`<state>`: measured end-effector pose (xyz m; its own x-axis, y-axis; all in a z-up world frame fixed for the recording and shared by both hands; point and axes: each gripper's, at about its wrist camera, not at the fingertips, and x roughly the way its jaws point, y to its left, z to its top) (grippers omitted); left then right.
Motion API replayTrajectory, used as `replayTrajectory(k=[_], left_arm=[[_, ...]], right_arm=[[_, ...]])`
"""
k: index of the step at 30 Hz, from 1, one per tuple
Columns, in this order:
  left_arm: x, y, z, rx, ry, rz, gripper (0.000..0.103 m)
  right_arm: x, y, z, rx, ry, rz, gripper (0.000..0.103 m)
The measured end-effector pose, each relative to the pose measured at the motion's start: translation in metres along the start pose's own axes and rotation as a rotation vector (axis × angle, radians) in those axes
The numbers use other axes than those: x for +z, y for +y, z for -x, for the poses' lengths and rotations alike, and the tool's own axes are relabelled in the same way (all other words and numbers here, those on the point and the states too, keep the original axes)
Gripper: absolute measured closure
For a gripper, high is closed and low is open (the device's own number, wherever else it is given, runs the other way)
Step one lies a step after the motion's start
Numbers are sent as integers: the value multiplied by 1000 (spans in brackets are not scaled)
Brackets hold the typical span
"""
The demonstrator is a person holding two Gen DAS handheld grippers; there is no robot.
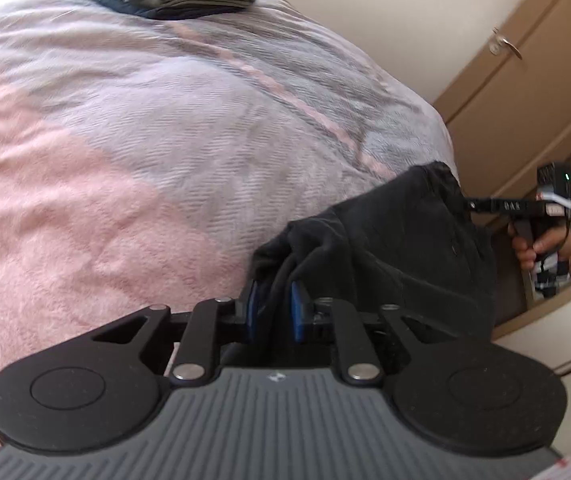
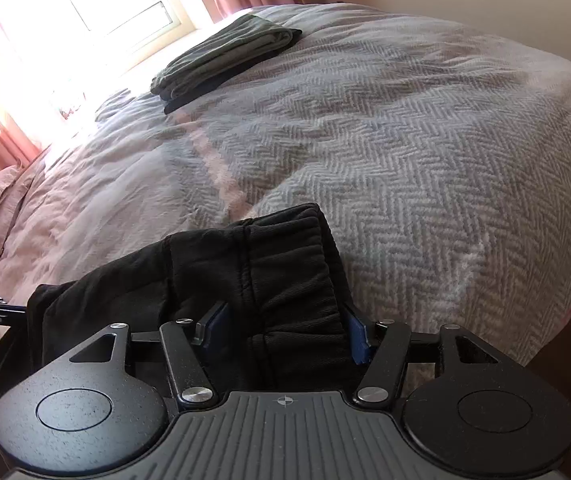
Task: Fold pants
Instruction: 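Hold the leg end beside the right gripper with the left gripper while the right holds the waistband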
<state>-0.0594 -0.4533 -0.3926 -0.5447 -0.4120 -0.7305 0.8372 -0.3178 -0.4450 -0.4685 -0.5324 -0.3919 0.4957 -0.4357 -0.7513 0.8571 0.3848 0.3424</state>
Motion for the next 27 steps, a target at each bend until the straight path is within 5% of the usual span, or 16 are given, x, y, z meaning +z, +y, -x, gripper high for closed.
replayTrajectory(k=[17, 21, 27], left_arm=[[10, 2, -20, 11, 23, 29, 91], [14, 15, -16, 23, -7, 109, 92], [14, 1, -20, -30, 30, 45, 94]], right_arm=[[-1, 0, -3, -7, -4, 12, 47], [-1, -1, -3, -6, -4, 12, 47], [-2, 0, -3, -5, -7, 11, 47]])
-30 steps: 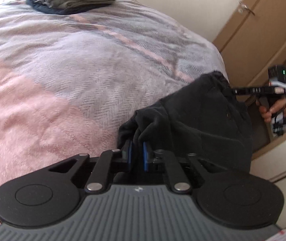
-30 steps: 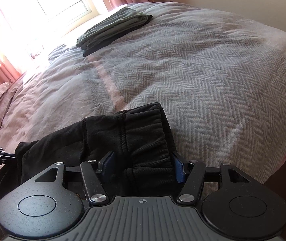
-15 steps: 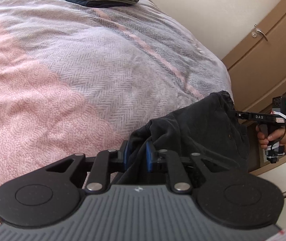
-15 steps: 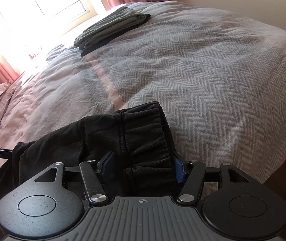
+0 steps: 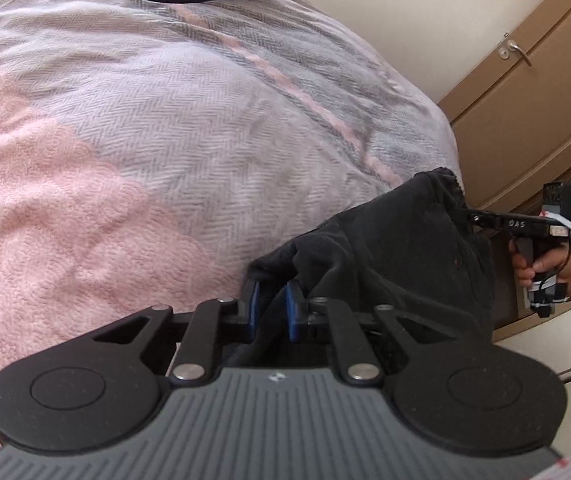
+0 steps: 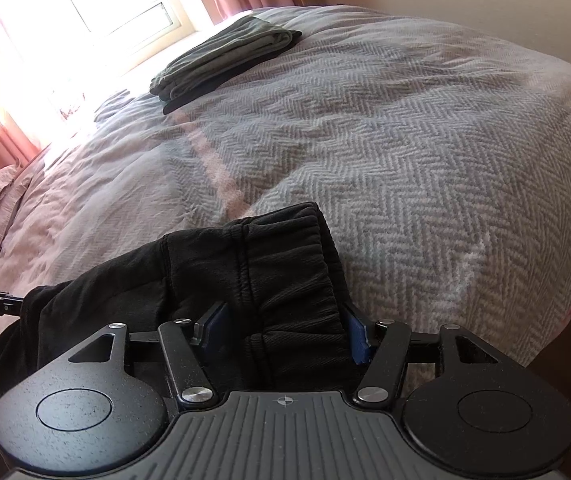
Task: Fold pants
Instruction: 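Hold the leg end beside the right gripper with the left gripper while the right holds the waistband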
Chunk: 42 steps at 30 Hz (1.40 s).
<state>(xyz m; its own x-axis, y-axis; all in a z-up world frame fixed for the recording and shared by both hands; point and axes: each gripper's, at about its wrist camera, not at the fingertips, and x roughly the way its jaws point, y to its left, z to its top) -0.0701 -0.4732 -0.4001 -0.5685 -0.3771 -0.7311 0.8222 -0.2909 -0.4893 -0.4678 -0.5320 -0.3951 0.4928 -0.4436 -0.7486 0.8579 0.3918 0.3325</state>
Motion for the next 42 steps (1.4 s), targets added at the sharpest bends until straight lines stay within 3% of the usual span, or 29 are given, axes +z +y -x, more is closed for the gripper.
replayTrajectory(k=[14, 18, 19, 22, 24, 26, 29, 32, 34, 37, 42], left_arm=[[-11, -4, -2, -76, 37, 18, 91], [-9, -12, -12, -34, 66, -57, 91], [-8, -13, -13, -25, 61, -64, 100], [-10, -20, -5, 50, -20, -94, 102], [-14, -10, 15, 50, -135, 10, 102], [-27, 9, 27, 42, -258, 192, 101], [-42, 23, 14, 34, -269, 378, 102], [-36, 35, 14, -51, -276, 483, 103], [-22, 39, 10, -103, -215, 459, 102], [-5, 32, -2, -66, -103, 340, 102], [-4, 16, -5, -20, -60, 216, 103]], right_arm=[[0, 0, 0, 0, 0, -2, 47], [0, 1, 0, -3, 0, 2, 47], [0, 1, -1, -4, 0, 3, 47], [0, 1, -1, -8, 2, 4, 47], [0, 3, -4, -22, 11, 10, 47], [-1, 6, -8, -41, 21, 38, 47], [-4, 5, -14, -55, 26, 42, 47], [-2, 4, -13, -51, 34, 41, 47], [3, 2, -10, -31, 47, 42, 47], [14, 2, -1, 0, 15, 42, 47], [25, 9, -16, 30, 19, 87, 47]])
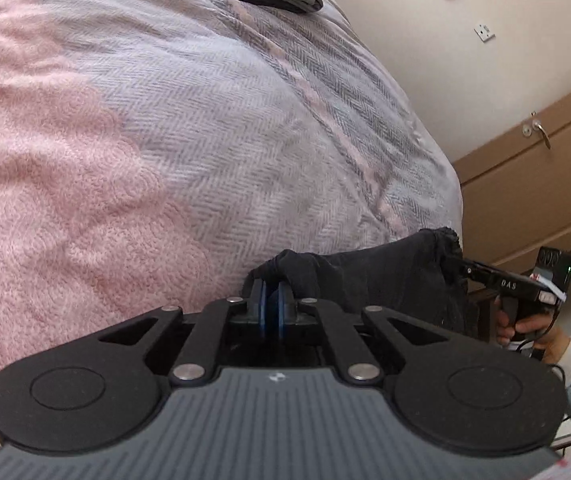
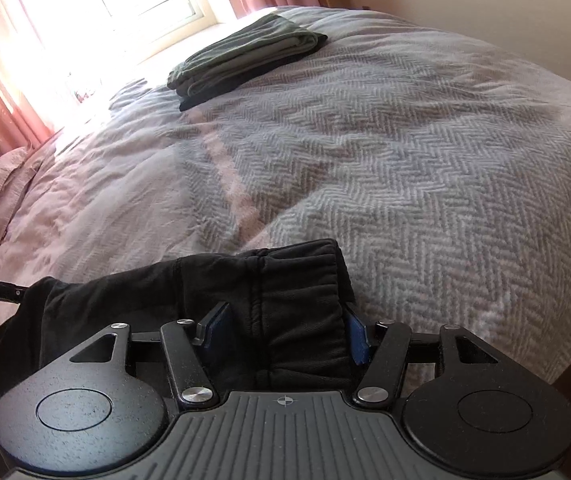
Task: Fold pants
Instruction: 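Hold the leg end beside the right gripper with the left gripper while the right holds the waistband, then lower the folded sweatpants onto the bed and open both grippers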
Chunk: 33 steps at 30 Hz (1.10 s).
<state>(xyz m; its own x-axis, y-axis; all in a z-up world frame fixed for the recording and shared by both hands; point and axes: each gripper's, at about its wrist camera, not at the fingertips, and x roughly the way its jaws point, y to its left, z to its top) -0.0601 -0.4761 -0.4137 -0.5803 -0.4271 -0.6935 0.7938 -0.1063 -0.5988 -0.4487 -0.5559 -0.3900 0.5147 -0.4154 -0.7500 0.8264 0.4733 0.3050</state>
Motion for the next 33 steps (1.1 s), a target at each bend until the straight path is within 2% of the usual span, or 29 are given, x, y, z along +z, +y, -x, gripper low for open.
replayTrajectory(k=[1, 2, 5, 7, 8, 9, 10, 11, 12, 14, 15, 16, 18, 21, 23, 24, 25, 27, 28, 30, 31, 32, 33], left_arm=[[-2, -4, 2, 19, -15, -30, 103], [-5, -7, 4, 33, -35, -55, 103], [-9, -14, 16, 63, -121, -101, 103], [-7, -1, 19, 65, -160, -44, 102], [-7, 8, 18, 73, -170, 4, 103], [-6, 14, 19, 166, -195, 29, 103], [-4, 29, 23, 200, -219, 104, 103], [-2, 44, 32, 214, -259, 193, 103], [-1, 51, 44, 181, -290, 222, 103], [2, 45, 65, 75, -291, 174, 103], [3, 36, 71, 59, -267, 126, 102], [1, 28, 75, 57, -235, 71, 86], [-7, 14, 66, 78, -144, -31, 68], [-23, 12, 36, 104, -9, -78, 68], [-33, 11, 27, 77, -3, -91, 80], [-36, 8, 25, 86, -24, -130, 98], [-38, 4, 22, 119, -41, -172, 96], [-44, 7, 19, 158, -53, -188, 92], [-46, 7, 21, 184, -66, -183, 84], [-49, 5, 37, 261, -127, -146, 76], [-50, 7, 47, 307, -166, -115, 64], [-52, 9, 59, 376, -210, -72, 63], [-55, 8, 74, 474, -254, -34, 70]], right_arm=[[0, 1, -2, -2, -4, 8, 50], [-1, 3, -2, -7, -25, 29, 70], [-2, 14, 14, -19, -88, 74, 85], [-8, 8, 22, -29, -113, 34, 89], [-14, -5, 15, -36, -84, -31, 89], [-20, -16, 6, -31, -61, -109, 89], [-22, -19, 2, -44, -61, -153, 88], [-21, -13, 1, -61, -71, -131, 86], [-19, -5, 0, -84, -77, -99, 85], [-16, 2, 0, -115, -80, -64, 72], [-16, 2, 1, -119, -75, -71, 68], [-16, 0, 2, -125, -75, -89, 61], [-18, -1, 8, -112, -88, -128, 58], [-20, 4, 9, -124, -88, -97, 56], [-22, 7, 7, -135, -81, -76, 56], [-22, 7, 6, -129, -78, -68, 56], [-21, 9, 4, -141, -74, -44, 58], [-22, 12, -4, -191, -44, 24, 59], [-23, 12, -6, -203, -40, 23, 58], [-21, 14, 0, -233, -40, -20, 52], [-20, 14, 8, -253, -53, -51, 48], [-21, 16, 19, -272, -74, -80, 47], [-23, 19, 29, -319, -100, -102, 47]])
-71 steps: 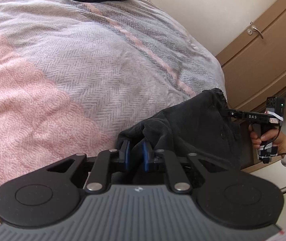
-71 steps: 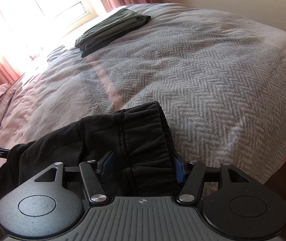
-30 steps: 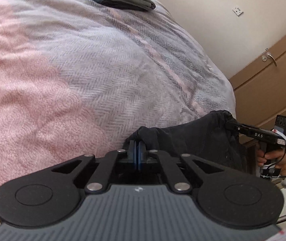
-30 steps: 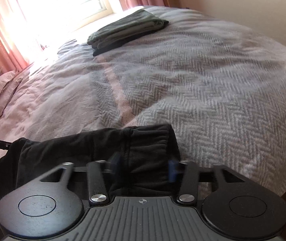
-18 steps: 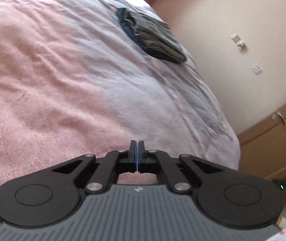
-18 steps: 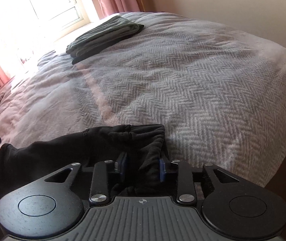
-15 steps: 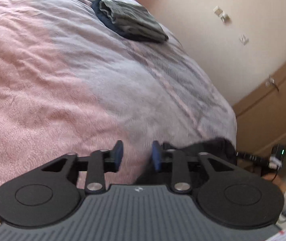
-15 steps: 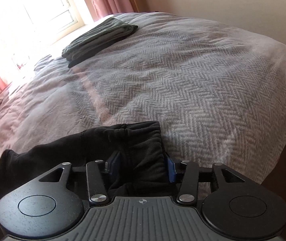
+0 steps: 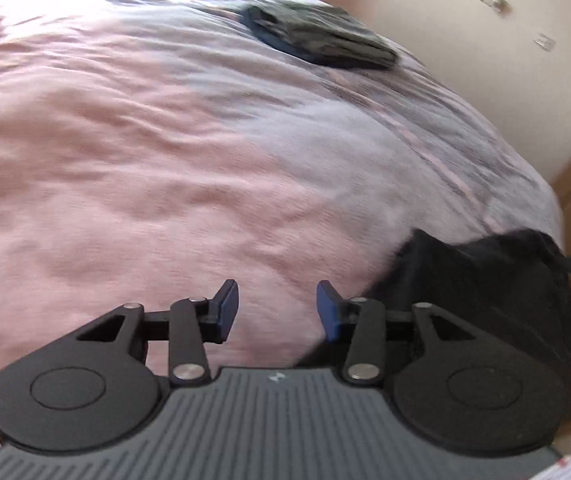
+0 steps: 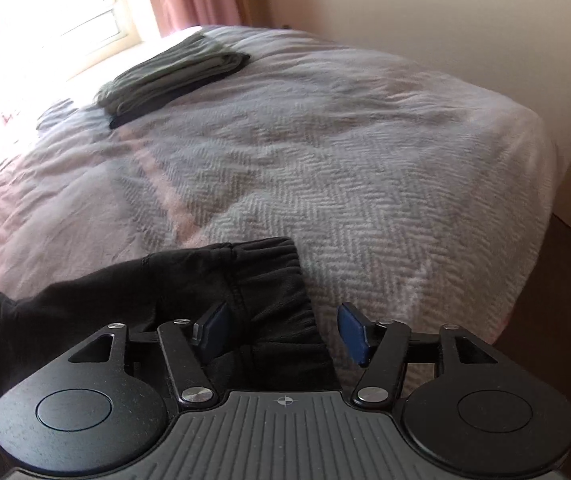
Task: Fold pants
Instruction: 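Lower the folded sweatpants onto the bed and open both grippers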
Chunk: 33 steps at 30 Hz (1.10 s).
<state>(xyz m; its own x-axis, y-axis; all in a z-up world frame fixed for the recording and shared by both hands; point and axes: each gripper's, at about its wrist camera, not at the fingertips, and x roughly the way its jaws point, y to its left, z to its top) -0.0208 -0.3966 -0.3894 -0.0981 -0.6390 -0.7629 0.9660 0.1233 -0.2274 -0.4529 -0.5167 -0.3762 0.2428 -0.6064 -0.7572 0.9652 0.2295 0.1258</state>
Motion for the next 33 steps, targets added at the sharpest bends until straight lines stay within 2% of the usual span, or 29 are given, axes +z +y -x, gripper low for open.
replayTrajectory(k=[2, 3, 4, 6, 9, 11, 13, 15, 17, 20, 21, 28, 30, 33], left_arm=[[-4, 3, 26, 112, -41, 1, 69], [-9, 1, 40, 125, -54, -11, 69], [-17, -5, 54, 127, -56, -27, 69], [-38, -19, 76, 97, -30, -61, 69], [-83, -37, 92, 67, 46, -69, 69], [-112, -37, 87, 122, 129, -33, 69], [-131, -35, 85, 192, 160, -14, 69], [-129, -38, 97, 227, 166, 7, 68], [-125, -39, 114, 232, 164, 62, 65], [-121, -41, 142, 257, 184, 122, 58], [-122, -44, 153, 267, 195, 127, 53], [-139, -49, 235, 283, 262, 108, 40], [-143, -48, 264, 292, 265, 102, 39], [-145, -47, 308, 306, 232, 89, 31]], right_arm=[[-6, 8, 23, -174, -58, 11, 46], [-11, 13, 34, -202, -77, 29, 46], [-20, 21, 46, -185, -99, 49, 46], [-42, 41, 65, -81, -115, 105, 47], [-84, 78, 76, 61, -69, 228, 46], [-115, 99, 59, 67, 37, 327, 47], [-135, 104, 44, 20, 59, 395, 47], [-127, 107, 49, 12, 63, 380, 46], [-112, 106, 66, 13, 71, 325, 46], [-107, 109, 96, 71, 102, 258, 46], [-109, 112, 104, 83, 133, 237, 46], [-147, 160, 168, 140, 301, 179, 46], [-157, 178, 191, 158, 320, 182, 46], [-163, 199, 226, 183, 319, 173, 46]])
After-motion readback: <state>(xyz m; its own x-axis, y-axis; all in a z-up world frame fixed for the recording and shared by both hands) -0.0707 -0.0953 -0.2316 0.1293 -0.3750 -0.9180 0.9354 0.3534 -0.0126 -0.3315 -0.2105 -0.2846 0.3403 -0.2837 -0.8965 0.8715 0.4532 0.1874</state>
